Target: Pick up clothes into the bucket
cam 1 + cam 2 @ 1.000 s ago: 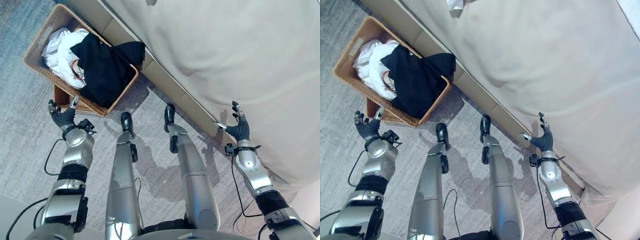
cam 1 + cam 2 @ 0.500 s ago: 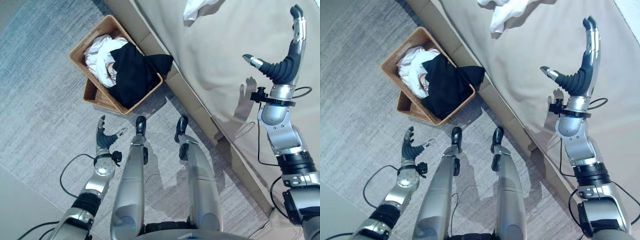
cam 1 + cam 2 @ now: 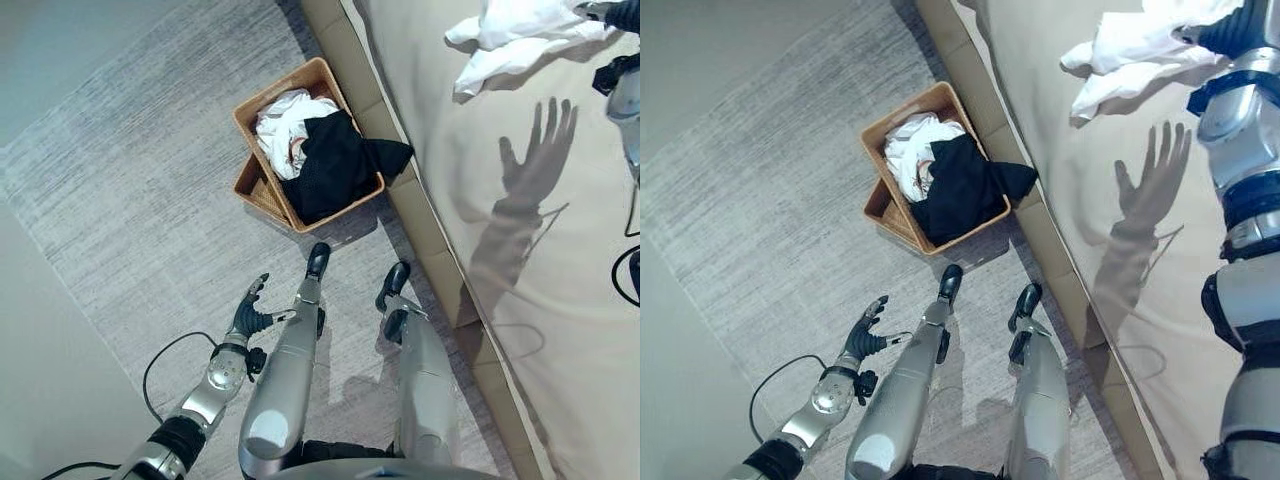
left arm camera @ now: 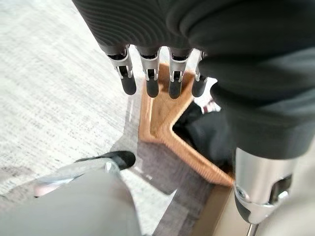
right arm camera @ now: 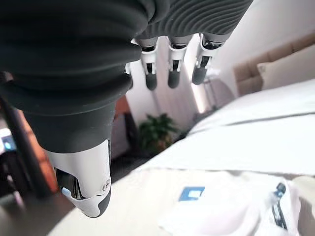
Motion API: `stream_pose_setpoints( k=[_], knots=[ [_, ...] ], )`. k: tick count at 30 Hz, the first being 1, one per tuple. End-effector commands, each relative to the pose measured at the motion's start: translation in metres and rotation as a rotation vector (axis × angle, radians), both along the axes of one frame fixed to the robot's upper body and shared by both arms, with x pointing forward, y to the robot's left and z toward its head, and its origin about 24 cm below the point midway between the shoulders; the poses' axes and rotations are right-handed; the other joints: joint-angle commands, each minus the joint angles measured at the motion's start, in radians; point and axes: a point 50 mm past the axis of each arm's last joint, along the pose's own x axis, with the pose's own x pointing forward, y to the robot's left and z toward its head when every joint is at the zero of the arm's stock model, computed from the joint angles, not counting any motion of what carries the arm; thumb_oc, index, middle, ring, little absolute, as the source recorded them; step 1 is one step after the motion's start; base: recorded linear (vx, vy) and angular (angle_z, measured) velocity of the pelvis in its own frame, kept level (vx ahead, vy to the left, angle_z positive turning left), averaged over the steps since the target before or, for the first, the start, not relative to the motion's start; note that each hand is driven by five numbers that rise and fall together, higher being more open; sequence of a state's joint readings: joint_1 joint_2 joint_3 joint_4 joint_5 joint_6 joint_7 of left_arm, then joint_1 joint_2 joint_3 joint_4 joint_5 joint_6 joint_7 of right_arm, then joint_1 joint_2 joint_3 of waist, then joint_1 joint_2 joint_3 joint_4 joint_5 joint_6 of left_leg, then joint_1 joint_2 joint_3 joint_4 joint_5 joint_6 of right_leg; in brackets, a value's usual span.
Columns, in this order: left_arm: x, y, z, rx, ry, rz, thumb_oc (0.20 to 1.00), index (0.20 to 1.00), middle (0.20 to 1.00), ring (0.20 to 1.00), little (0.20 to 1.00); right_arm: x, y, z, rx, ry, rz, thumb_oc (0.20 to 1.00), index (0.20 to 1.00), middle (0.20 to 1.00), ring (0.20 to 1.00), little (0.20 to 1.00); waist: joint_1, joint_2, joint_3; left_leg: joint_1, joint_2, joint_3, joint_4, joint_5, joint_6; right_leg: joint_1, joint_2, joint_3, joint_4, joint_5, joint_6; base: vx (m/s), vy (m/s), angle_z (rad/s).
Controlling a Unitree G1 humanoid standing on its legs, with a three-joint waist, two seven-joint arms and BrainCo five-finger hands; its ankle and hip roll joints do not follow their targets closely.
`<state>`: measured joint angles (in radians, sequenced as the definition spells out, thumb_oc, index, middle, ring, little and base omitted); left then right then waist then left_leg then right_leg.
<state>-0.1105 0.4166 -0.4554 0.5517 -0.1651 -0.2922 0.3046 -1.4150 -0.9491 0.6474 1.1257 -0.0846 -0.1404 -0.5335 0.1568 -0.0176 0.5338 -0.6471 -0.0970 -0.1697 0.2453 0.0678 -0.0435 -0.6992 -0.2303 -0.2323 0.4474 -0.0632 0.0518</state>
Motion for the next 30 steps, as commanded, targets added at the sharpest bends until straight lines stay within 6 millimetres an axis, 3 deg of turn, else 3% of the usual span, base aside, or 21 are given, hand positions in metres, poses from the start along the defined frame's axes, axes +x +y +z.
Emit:
stream_pose_setpoints(
  k=[1,8,15,30],
  knots=[
    [-0.012,0.009,0.001,-0.042,-0.015,0.026,1.000,1.000,1.000,1.000,1.000,-0.026,-0.026,0.034,-0.072,-0.025,-0.133,1.000,1.000,1.000,1.000,1.000,-0.024,0.060,-0.014,0.049,0.002,-0.013,-0.037,-0.032,0.010,0.067,-0.048,-0.016,0.012,-0.005,0.080,0.03,-0.038,0.10],
    [-0.015,0.009,-0.002,-0.096,0.018,0.038,1.000,1.000,1.000,1.000,1.000,-0.044,-0.051,0.052,-0.035,0.069,-0.211,1.000,1.000,1.000,1.000,1.000,0.001,0.067,-0.014,0.060,0.006,-0.042,-0.087,-0.001,0.004,0.071,-0.051,-0.041,0.002,-0.014,0.075,0.03,-0.036,0.19],
    [-0.016,0.003,-0.005,-0.137,0.048,0.019,1.000,1.000,1.000,1.000,1.000,-0.049,-0.056,0.059,0.012,0.099,-0.218,1.000,1.000,1.000,1.000,1.000,0.007,0.072,-0.014,0.034,0.011,-0.039,-0.093,0.007,0.002,0.035,-0.042,-0.030,0.000,-0.012,0.072,0.00,0.000,0.00],
    [-0.009,-0.001,0.013,-0.240,-0.033,0.023,1.000,1.000,1.000,1.000,1.000,-0.050,-0.040,0.083,-0.072,0.111,-0.220,1.000,1.000,1.000,1.000,1.000,0.043,0.100,-0.014,-0.060,0.027,-0.056,-0.119,0.044,-0.010,-0.097,-0.033,-0.030,0.038,-0.033,0.069,0.00,-0.034,-0.01]
  ],
)
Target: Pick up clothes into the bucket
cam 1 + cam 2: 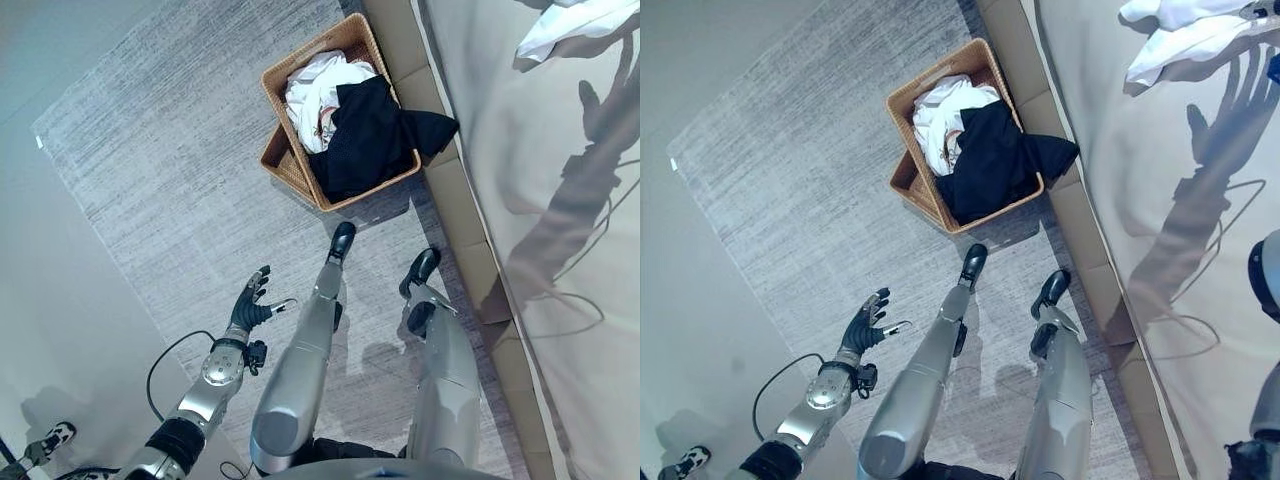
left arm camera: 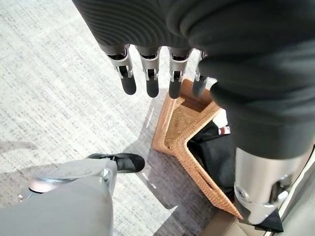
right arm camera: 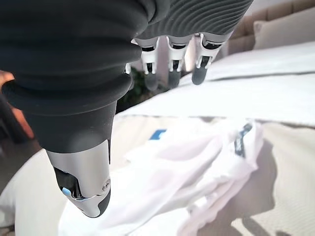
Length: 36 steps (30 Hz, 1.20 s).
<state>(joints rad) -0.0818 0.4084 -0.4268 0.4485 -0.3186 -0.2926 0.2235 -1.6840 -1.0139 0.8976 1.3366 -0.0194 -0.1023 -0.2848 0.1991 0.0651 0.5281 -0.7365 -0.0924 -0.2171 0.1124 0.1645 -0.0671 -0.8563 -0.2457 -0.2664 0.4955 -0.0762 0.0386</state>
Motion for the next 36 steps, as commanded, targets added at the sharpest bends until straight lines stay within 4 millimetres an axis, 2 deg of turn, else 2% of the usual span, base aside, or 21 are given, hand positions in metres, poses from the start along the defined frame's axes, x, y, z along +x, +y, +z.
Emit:
stream_pose_setpoints(
  k=[1,7,16,25,36],
  knots=[
    [-0.010,0.005,0.003,-0.050,-0.019,0.024,1.000,1.000,1.000,1.000,1.000,-0.028,-0.013,0.034,-0.091,-0.046,-0.096,1.000,1.000,1.000,1.000,1.000,0.003,0.019,-0.008,0.023,0.022,-0.009,0.012,-0.052,0.014,0.052,-0.017,0.002,-0.010,-0.020,0.082,0.01,-0.037,0.01],
    [-0.013,0.008,0.007,-0.081,-0.037,0.046,1.000,1.000,1.000,1.000,1.000,-0.027,-0.010,0.037,-0.102,-0.034,-0.089,1.000,1.000,1.000,1.000,1.000,0.021,0.021,-0.008,-0.019,0.025,-0.016,0.014,-0.047,0.011,0.003,-0.010,-0.001,0.000,-0.021,0.083,0.01,-0.052,0.04],
    [-0.016,0.017,0.011,-0.097,-0.061,0.084,1.000,1.000,1.000,1.000,1.000,-0.032,0.001,0.054,-0.087,-0.093,-0.019,1.000,1.000,1.000,1.000,1.000,0.035,0.012,-0.008,-0.082,0.026,-0.015,0.031,-0.051,0.012,-0.066,-0.006,0.009,0.024,-0.028,0.081,0.00,-0.005,0.00],
    [-0.012,0.014,0.031,-0.143,-0.154,0.086,1.000,1.000,1.000,1.000,1.000,-0.032,0.001,0.055,-0.091,-0.076,-0.014,1.000,1.000,1.000,1.000,1.000,0.037,0.015,-0.008,-0.156,0.012,-0.010,0.070,-0.068,0.013,-0.140,-0.018,0.015,0.063,-0.042,0.080,0.00,0.000,0.00],
    [-0.014,0.011,0.035,-0.162,-0.169,0.080,1.000,1.000,1.000,1.000,1.000,-0.026,0.003,0.049,-0.067,-0.065,0.015,1.000,1.000,1.000,1.000,1.000,0.038,0.012,-0.008,-0.223,0.005,-0.005,0.095,-0.080,0.016,-0.201,-0.020,0.018,0.082,-0.045,0.081,0.00,0.000,0.00]
  ],
)
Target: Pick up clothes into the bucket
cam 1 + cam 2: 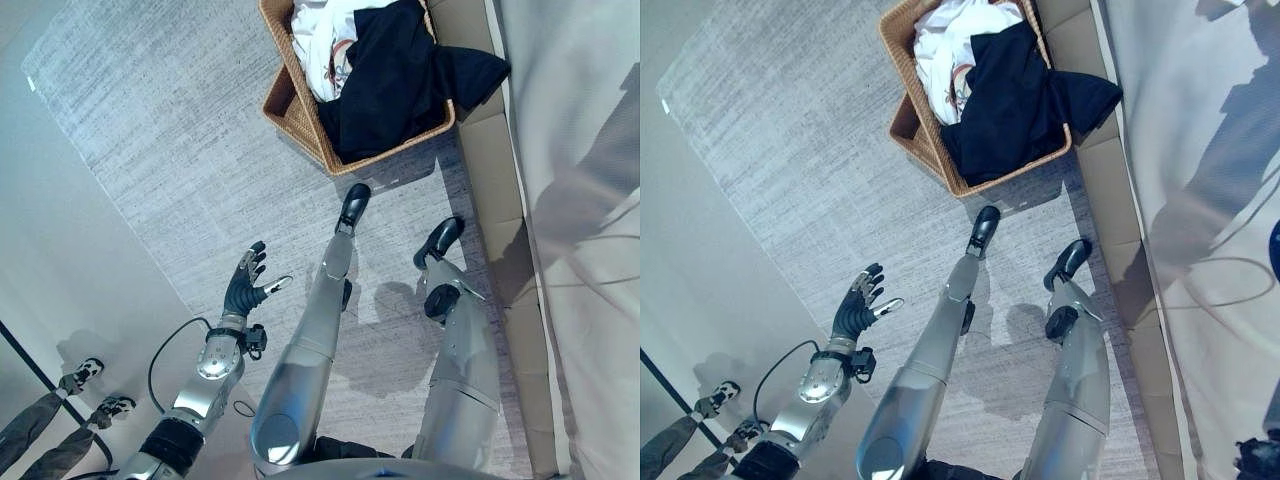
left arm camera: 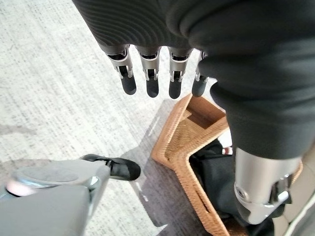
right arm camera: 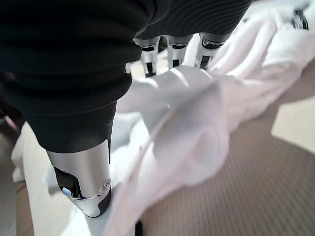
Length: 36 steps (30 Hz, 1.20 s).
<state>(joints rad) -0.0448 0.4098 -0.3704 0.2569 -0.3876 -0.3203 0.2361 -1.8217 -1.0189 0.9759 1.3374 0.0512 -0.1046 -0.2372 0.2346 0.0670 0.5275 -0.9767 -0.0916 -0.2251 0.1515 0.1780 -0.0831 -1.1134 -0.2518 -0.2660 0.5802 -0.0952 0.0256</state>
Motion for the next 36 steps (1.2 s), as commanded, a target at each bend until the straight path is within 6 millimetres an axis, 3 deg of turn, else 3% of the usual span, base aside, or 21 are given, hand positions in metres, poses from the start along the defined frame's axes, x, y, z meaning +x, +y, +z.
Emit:
stream_pose_setpoints(
  k=[1,4,5,6,7,17,23,29,35,36],
  knots=[
    [-0.018,0.016,-0.001,-0.023,-0.004,0.055,1.000,1.000,1.000,1.000,1.000,-0.013,-0.007,0.011,-0.074,0.007,-0.040,1.000,1.000,1.000,1.000,1.000,0.003,0.009,-0.007,0.011,0.003,0.003,0.059,-0.094,0.033,0.050,-0.015,0.019,-0.002,-0.026,0.095,0.00,0.000,0.00],
    [-0.018,0.016,-0.002,-0.022,0.002,0.058,1.000,1.000,1.000,1.000,1.000,-0.010,-0.007,0.008,-0.082,0.037,-0.060,1.000,1.000,1.000,1.000,1.000,0.002,0.004,-0.007,-0.003,0.001,0.005,0.067,-0.099,0.034,0.040,-0.014,0.017,-0.003,-0.026,0.093,0.00,0.000,0.00],
    [-0.018,0.017,-0.001,-0.024,-0.001,0.060,1.000,1.000,1.000,1.000,1.000,-0.009,-0.006,0.008,-0.089,0.041,-0.065,0.611,0.611,0.611,0.611,0.611,0.001,0.004,-0.007,-0.008,0.000,0.006,0.069,-0.099,0.034,0.037,-0.014,0.016,-0.003,-0.025,0.093,0.00,0.000,0.00],
    [-0.017,0.017,0.002,-0.032,-0.012,0.061,1.000,1.000,1.000,1.000,1.000,-0.009,-0.006,0.007,-0.094,0.046,-0.071,0.300,0.300,0.300,0.300,0.300,0.001,0.005,-0.007,-0.015,-0.001,0.007,0.071,-0.100,0.034,0.031,-0.013,0.017,-0.003,-0.023,0.092,0.00,0.000,0.00],
    [-0.017,0.017,0.003,-0.035,-0.017,0.064,1.000,1.000,1.000,1.000,1.000,-0.008,-0.004,0.008,-0.100,0.041,-0.071,0.200,0.200,0.200,0.200,0.200,0.001,0.003,-0.007,-0.020,-0.001,0.007,0.073,-0.100,0.034,0.027,-0.012,0.017,-0.004,-0.022,0.092,0.00,0.000,0.00],
    [-0.015,0.014,0.006,-0.039,-0.039,0.087,1.000,1.000,1.000,1.000,1.000,0.001,0.021,0.012,-0.106,-0.098,0.022,0.200,0.200,0.200,0.200,0.200,-0.015,-0.005,-0.007,-0.024,-0.003,0.012,0.076,-0.102,0.035,0.024,-0.006,0.026,-0.014,-0.015,0.090,0.00,0.000,0.00],
    [-0.015,0.018,0.004,-0.008,-0.039,0.096,1.000,1.000,1.000,1.000,1.000,0.004,0.031,0.012,-0.089,-0.165,0.080,0.200,0.200,0.200,0.200,0.200,-0.035,-0.018,-0.007,0.002,-0.009,0.023,0.125,-0.129,0.035,0.065,0.001,0.044,-0.012,-0.013,0.086,-0.02,0.004,-0.02],
    [-0.008,0.024,0.003,0.062,-0.038,0.086,1.000,1.000,1.000,1.000,1.000,0.003,0.034,0.008,-0.089,-0.220,0.139,0.200,0.200,0.200,0.200,0.200,-0.062,-0.064,-0.007,0.153,-0.001,0.036,0.179,-0.180,0.040,0.252,0.026,0.049,-0.040,-0.008,0.082,-0.05,-0.026,-0.07],
    [0.008,0.023,0.029,0.163,-0.141,-0.010,1.000,1.000,1.000,1.000,1.000,-0.012,0.041,0.020,-0.094,-0.320,0.236,0.200,0.200,0.200,0.200,0.200,-0.100,-0.103,-0.007,0.415,0.021,0.032,0.120,-0.188,0.033,0.529,0.041,0.030,-0.111,-0.019,0.078,-0.02,-0.016,-0.12],
    [0.014,0.021,0.039,0.191,-0.179,-0.039,1.000,1.000,1.000,1.000,1.000,-0.015,0.044,0.023,-0.096,-0.344,0.266,0.200,0.200,0.200,0.200,0.200,-0.108,-0.111,-0.007,0.456,0.023,0.034,0.103,-0.161,0.033,0.580,0.045,0.016,-0.145,0.013,0.070,-0.05,0.056,-0.03]
  ],
)
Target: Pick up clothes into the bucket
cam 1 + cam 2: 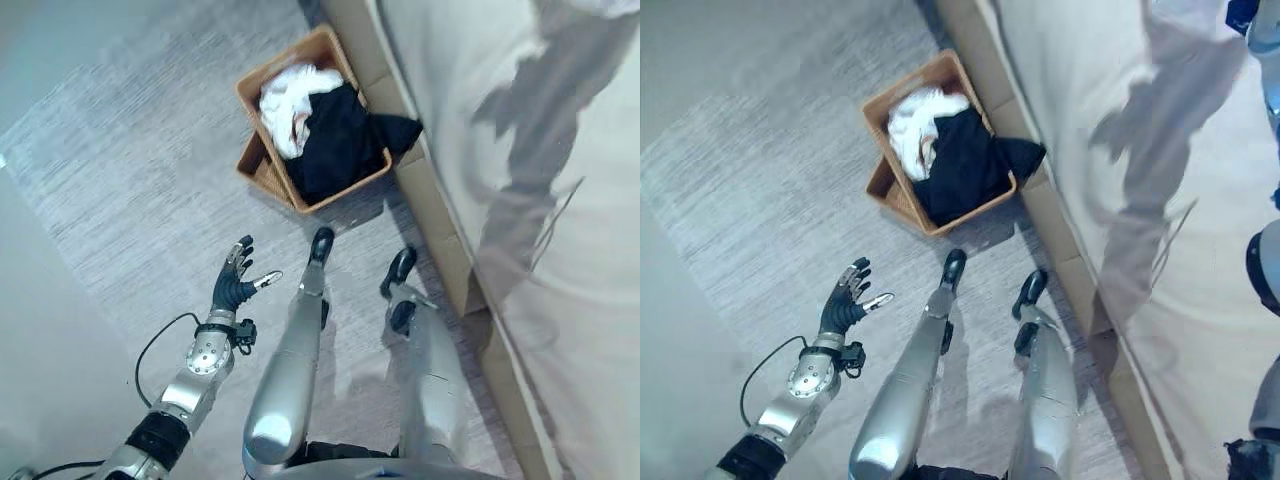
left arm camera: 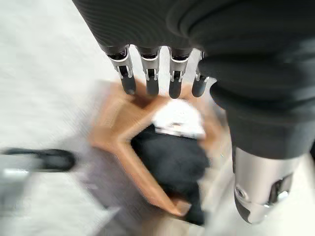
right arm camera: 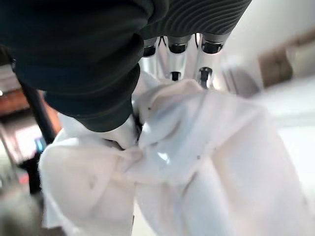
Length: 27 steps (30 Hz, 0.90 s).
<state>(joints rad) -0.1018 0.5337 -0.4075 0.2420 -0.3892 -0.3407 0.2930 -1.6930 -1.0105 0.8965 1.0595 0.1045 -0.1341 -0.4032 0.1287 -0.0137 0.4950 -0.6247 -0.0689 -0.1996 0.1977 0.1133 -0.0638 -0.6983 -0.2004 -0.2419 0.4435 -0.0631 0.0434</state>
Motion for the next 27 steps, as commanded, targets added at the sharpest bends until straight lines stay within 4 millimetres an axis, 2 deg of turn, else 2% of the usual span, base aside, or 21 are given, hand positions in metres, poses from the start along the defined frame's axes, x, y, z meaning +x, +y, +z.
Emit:
stream_pose_setpoints(
  k=[1,3,6,8,10,17,19,21,22,23,27],
  knots=[
    [0.007,0.003,0.023,0.108,-0.113,-0.071,1.000,1.000,1.000,1.000,1.000,-0.032,-0.002,0.031,-0.010,-0.188,0.077,0.200,0.200,0.200,0.200,0.200,-0.006,-0.032,0.025,0.142,0.004,0.012,0.052,-0.100,0.014,0.204,-0.008,-0.011,-0.018,-0.019,0.051,-0.02,0.049,-0.06],
    [0.012,-0.002,0.039,0.157,-0.165,-0.150,1.000,1.000,1.000,1.000,1.000,-0.030,0.002,0.029,0.000,-0.187,0.117,0.200,0.200,0.200,0.200,0.200,-0.021,-0.044,-0.021,0.211,0.013,0.015,0.030,-0.108,0.011,0.287,0.000,-0.019,-0.058,-0.017,0.055,0.11,0.022,-0.04],
    [0.015,-0.004,0.060,0.085,-0.220,-0.203,1.000,1.000,1.000,1.000,1.000,-0.023,0.014,0.018,-0.013,-0.135,0.206,0.200,0.200,0.200,0.200,0.200,-0.045,-0.059,-0.096,0.306,0.030,0.027,-0.012,-0.112,0.008,0.386,0.011,-0.029,-0.117,-0.011,0.060,0.14,0.025,-0.06],
    [0.019,-0.011,0.080,0.053,-0.284,-0.251,1.000,1.000,1.000,1.000,1.000,-0.021,0.021,0.010,0.000,-0.120,0.285,0.200,0.200,0.200,0.200,0.200,-0.065,-0.064,-0.143,0.365,0.039,0.036,-0.036,-0.116,0.005,0.447,0.018,-0.031,-0.155,-0.008,0.065,0.12,0.025,-0.07],
    [0.019,-0.017,0.091,0.026,-0.318,-0.297,1.000,1.000,1.000,1.000,1.000,-0.020,0.027,-0.001,-0.024,-0.075,0.348,0.200,0.200,0.200,0.200,0.200,-0.082,-0.063,-0.188,0.409,0.042,0.047,-0.054,-0.120,0.007,0.489,0.024,-0.032,-0.185,-0.002,0.067,0.11,0.053,-0.06],
    [0.026,-0.041,0.128,0.032,-0.434,-0.432,1.000,1.000,1.000,1.000,1.000,-0.017,0.025,-0.058,0.021,0.130,0.516,0.200,0.200,0.200,0.200,0.200,-0.136,-0.059,-0.321,0.537,0.050,0.089,-0.087,-0.161,0.015,0.618,0.037,-0.008,-0.258,0.006,0.083,0.10,0.043,-0.19],
    [0.029,-0.049,0.142,0.065,-0.478,-0.465,1.000,1.000,1.000,1.000,1.000,-0.017,0.026,-0.083,0.061,0.192,0.577,0.200,0.200,0.200,0.200,0.200,-0.149,-0.055,-0.353,0.568,0.054,0.100,-0.102,-0.169,0.017,0.649,0.039,0.000,-0.279,0.009,0.090,0.08,0.035,-0.16],
    [0.029,-0.050,0.141,0.072,-0.474,-0.473,1.000,1.000,1.000,1.000,1.000,-0.018,0.022,-0.086,0.070,0.192,0.572,0.200,0.200,0.200,0.200,0.200,-0.141,-0.063,-0.352,0.573,0.055,0.101,-0.104,-0.169,0.017,0.654,0.040,0.000,-0.283,0.010,0.090,0.05,0.018,-0.20],
    [0.034,-0.060,0.149,0.101,-0.485,-0.521,1.000,1.000,1.000,1.000,1.000,-0.016,0.031,-0.109,0.088,0.283,0.645,0.200,0.200,0.200,0.200,0.200,-0.162,-0.054,-0.396,0.609,0.057,0.116,-0.128,-0.176,0.018,0.688,0.045,0.007,-0.316,0.013,0.097,0.10,0.028,-0.18],
    [0.036,-0.066,0.150,0.122,-0.478,-0.554,1.000,1.000,1.000,1.000,1.000,-0.018,0.032,-0.118,0.097,0.310,0.661,0.200,0.200,0.200,0.200,0.200,-0.156,-0.060,-0.405,0.631,0.060,0.123,-0.144,-0.175,0.018,0.710,0.049,0.011,-0.336,0.018,0.099,0.11,0.030,-0.21],
    [0.043,-0.086,0.156,0.187,-0.475,-0.633,1.000,1.000,1.000,1.000,1.000,-0.021,0.049,-0.143,0.128,0.381,0.773,0.200,0.200,0.200,0.200,0.200,-0.165,-0.055,-0.434,0.666,0.063,0.141,-0.173,-0.173,0.020,0.743,0.051,0.020,-0.375,0.031,0.105,0.01,0.017,-0.21]
  ],
)
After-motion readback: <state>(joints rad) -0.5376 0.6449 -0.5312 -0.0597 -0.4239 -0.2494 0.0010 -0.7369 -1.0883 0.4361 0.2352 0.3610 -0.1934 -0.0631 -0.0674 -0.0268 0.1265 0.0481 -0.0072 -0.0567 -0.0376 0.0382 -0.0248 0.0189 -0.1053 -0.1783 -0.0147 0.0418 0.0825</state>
